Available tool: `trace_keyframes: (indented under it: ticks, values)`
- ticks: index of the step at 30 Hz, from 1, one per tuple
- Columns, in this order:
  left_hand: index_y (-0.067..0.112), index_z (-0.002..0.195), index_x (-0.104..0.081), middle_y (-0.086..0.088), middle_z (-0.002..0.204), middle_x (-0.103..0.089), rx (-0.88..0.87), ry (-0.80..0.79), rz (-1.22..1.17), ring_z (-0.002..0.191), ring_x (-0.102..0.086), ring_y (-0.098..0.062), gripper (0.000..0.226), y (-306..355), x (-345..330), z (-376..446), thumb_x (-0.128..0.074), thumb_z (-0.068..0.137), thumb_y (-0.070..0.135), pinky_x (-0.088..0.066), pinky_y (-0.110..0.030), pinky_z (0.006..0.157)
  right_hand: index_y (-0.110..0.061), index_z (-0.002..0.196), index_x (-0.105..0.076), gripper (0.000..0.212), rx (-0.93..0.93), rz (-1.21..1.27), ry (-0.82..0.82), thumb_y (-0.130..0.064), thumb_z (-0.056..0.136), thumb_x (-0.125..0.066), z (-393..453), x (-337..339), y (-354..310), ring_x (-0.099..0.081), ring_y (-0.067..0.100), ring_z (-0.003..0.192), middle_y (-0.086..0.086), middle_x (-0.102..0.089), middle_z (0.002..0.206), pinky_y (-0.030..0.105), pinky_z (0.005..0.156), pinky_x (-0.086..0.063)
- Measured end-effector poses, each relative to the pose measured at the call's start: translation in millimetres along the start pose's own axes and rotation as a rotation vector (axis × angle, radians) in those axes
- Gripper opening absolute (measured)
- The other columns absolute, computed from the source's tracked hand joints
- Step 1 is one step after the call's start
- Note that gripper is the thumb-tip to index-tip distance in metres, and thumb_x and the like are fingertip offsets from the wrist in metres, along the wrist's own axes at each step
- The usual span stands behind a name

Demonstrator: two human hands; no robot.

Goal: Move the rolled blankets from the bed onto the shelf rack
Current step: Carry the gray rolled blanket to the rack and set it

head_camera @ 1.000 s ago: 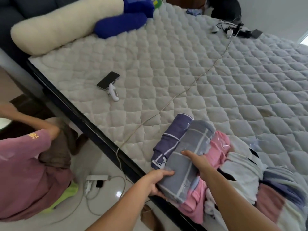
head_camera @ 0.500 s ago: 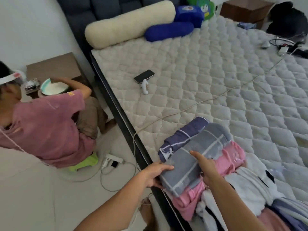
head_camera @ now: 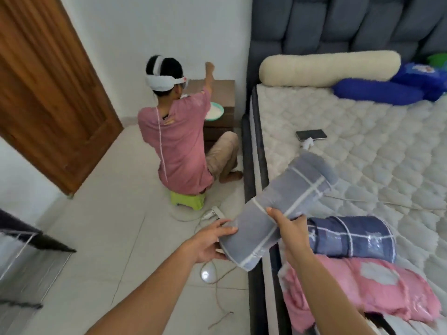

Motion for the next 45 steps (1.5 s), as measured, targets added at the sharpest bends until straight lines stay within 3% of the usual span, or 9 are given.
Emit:
trace_keyframes:
  ticks: [7,11,15,18,27,31,36,41,45]
  values:
    - [0.018,0.128,-0.055,-0.006,0.123,-0.055,-0.163,0.246,-0.224,0.100,-0.059,-0.029,0.043,-25,155,-112,-0.066,0.088,0.031,-0.058,-0.045,0.075,-0.015,0.120,-0.044,0.070,0.100,-0.096,-0.449,-0.024,0.063,-0.085,-88,-189,-7,-0.060,0.024,0.106,0.002,-0.059,0.118,0.038,0.087,-0.050]
    - [0.020,0.115,-0.060,-0.007,0.123,-0.055,-0.225,0.350,-0.371,0.104,-0.059,-0.031,0.031,-57,241,-195,-0.068,0.086,0.029,-0.055,-0.051,0.086,-0.013,0.126,-0.048,0.084,0.198,-0.190,-0.700,-0.030,0.054,-0.087,-177,-299,-6,-0.063,0.021,0.107,0.000,-0.063,0.119,0.038,0.087,-0.052]
    - [0.019,0.120,-0.059,-0.009,0.134,-0.052,-0.297,0.408,-0.494,0.114,-0.059,-0.035,0.048,-96,318,-269,-0.075,0.077,0.031,-0.058,-0.048,0.081,-0.015,0.121,-0.050,0.079,0.340,-0.347,-0.855,-0.028,0.054,-0.089,-276,-394,-1,-0.062,0.025,0.107,0.002,-0.062,0.121,0.045,0.091,-0.053]
    - [0.021,0.118,-0.058,-0.008,0.133,-0.055,-0.343,0.488,-0.536,0.106,-0.063,-0.029,0.040,-119,374,-322,-0.072,0.082,0.031,-0.058,-0.040,0.074,-0.015,0.128,-0.045,0.087,0.460,-0.407,-0.965,-0.031,0.054,-0.088,-354,-460,6,-0.060,0.027,0.109,0.003,-0.059,0.123,0.045,0.091,-0.052]
    - [0.019,0.126,-0.057,-0.006,0.130,-0.061,-0.529,0.765,-0.739,0.118,-0.059,-0.028,0.044,-180,513,-455,-0.070,0.084,0.027,-0.054,-0.045,0.093,-0.017,0.132,-0.037,0.087,0.570,-0.436,-1.347,-0.028,0.062,-0.086,-555,-618,52,-0.055,0.021,0.104,-0.001,-0.054,0.119,0.036,0.089,-0.050]
    - [0.016,0.129,-0.053,-0.008,0.127,-0.065,-0.592,0.869,-0.778,0.114,-0.064,-0.026,0.056,-189,574,-496,-0.075,0.079,0.026,-0.057,-0.041,0.088,-0.016,0.134,-0.035,0.085,0.605,-0.427,-1.506,-0.026,0.066,-0.084,-625,-687,62,-0.054,0.019,0.105,-0.003,-0.051,0.117,0.032,0.084,-0.045]
    - [0.011,0.122,-0.056,-0.006,0.114,-0.073,-0.708,0.894,-0.814,0.108,-0.068,-0.024,0.040,-162,651,-529,-0.070,0.085,0.013,-0.057,-0.041,0.091,-0.013,0.138,-0.032,0.089,0.712,-0.413,-1.611,-0.029,0.067,-0.083,-687,-790,62,-0.051,0.018,0.108,-0.002,-0.049,0.121,0.030,0.083,-0.042]
    - [0.007,0.133,-0.049,-0.011,0.127,-0.066,-0.722,1.005,-0.835,0.117,-0.063,-0.027,0.066,-136,733,-554,-0.079,0.075,0.022,-0.054,-0.045,0.096,-0.015,0.146,-0.022,0.100,0.749,-0.481,-1.633,-0.044,0.069,-0.077,-725,-889,61,-0.050,0.030,0.122,0.009,-0.045,0.140,0.047,0.099,-0.046]
    - [0.008,0.122,-0.056,-0.008,0.110,-0.071,-0.700,0.994,-0.852,0.102,-0.069,-0.022,0.047,-113,775,-565,-0.073,0.082,0.025,-0.057,-0.040,0.090,-0.020,0.145,-0.020,0.101,0.770,-0.577,-1.628,-0.056,0.066,-0.071,-747,-948,60,-0.050,0.034,0.121,0.013,-0.044,0.139,0.055,0.098,-0.045]
Point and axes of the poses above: each hand's wrist, its own z-axis towards the middle knuckle, its own x-axis out of the back of the hand, y = z × x, the point moved 10 cm from there along z, towards the middle knuckle
